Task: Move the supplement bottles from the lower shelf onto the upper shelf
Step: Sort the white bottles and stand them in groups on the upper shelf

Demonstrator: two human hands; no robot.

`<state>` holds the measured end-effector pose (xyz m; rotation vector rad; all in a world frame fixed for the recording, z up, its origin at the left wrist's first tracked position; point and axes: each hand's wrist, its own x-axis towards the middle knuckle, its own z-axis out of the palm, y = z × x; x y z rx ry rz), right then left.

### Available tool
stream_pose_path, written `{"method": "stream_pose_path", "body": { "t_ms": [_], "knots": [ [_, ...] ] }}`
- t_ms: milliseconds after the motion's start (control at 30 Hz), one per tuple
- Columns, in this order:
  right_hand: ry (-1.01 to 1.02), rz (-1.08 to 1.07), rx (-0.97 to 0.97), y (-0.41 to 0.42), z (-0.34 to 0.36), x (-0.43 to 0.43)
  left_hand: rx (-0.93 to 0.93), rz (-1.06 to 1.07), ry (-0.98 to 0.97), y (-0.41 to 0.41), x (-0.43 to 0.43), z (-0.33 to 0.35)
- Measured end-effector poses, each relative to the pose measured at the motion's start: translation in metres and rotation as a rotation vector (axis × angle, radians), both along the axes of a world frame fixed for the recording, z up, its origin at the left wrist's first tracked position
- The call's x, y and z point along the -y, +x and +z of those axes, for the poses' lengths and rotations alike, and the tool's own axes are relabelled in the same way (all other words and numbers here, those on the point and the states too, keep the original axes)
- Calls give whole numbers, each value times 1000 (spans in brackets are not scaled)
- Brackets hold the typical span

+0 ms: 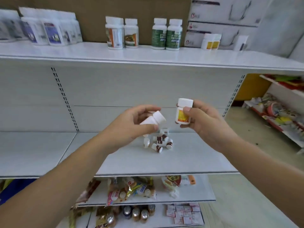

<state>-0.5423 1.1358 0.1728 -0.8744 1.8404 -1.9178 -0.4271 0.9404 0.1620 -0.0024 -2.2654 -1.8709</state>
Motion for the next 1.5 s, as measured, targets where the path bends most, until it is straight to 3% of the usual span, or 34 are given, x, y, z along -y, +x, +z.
{"method": "stream_pose_path", "body": {
  "t_ms": [200, 433, 600, 767, 933, 1133, 1500],
  "knots": [
    [-72, -67, -143, -12, 80, -51, -179, -96, -75, -1, -32, 85],
    [-37, -109, -315, -82, 142, -87, -201, -110, -184, -76, -67, 162],
    [115, -116, -425, -157, 175, -93, -134, -43, -402, -165, -75, 204],
    [259, -136, -492, -235, 188, -72, -40, 67, -607, -254, -70, 209],
    [361, -179, -493, -292, 184, -37, -18, 145, -655, -307, -63, 203],
    [317, -309, -559, -331, 155, -21, -43, 193, -611, -321, -59, 179],
    [383, -286, -581, -336, 148, -21, -104, 271, -665, -324, -53, 165]
  ]
}}
